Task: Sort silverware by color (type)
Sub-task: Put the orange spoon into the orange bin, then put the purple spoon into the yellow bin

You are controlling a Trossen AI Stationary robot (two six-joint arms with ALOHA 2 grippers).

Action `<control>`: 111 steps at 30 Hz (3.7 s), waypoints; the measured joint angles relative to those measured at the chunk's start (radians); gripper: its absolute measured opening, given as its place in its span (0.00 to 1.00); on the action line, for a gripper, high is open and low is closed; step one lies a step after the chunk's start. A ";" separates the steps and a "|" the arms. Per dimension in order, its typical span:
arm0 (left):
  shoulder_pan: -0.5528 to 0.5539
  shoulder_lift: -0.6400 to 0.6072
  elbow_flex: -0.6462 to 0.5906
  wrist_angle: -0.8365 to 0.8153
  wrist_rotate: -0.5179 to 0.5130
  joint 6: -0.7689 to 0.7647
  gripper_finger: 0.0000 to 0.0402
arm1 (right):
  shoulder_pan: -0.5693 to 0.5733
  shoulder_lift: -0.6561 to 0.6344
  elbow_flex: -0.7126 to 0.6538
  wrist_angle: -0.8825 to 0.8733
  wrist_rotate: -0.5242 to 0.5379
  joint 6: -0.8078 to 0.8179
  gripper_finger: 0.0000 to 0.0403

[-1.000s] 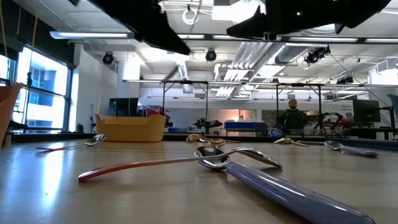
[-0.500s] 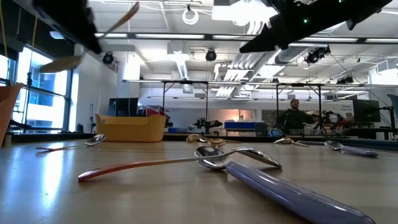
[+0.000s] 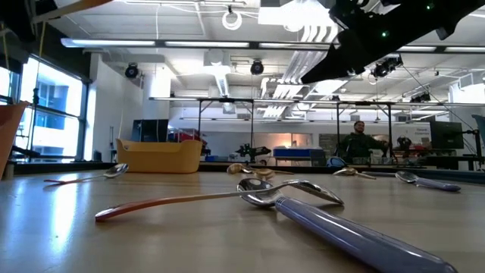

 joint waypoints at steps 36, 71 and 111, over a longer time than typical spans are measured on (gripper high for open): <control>-0.120 0.437 0.444 -0.291 0.112 -0.617 0.01 | 0.127 0.000 0.000 -0.051 0.068 -0.060 0.00; -0.113 0.437 0.134 -0.037 0.366 -0.572 0.07 | 0.127 0.000 0.001 -0.096 0.068 0.005 0.00; 0.016 0.437 0.078 0.463 -0.540 0.637 0.28 | 0.173 -0.020 0.001 -0.436 0.205 0.217 0.00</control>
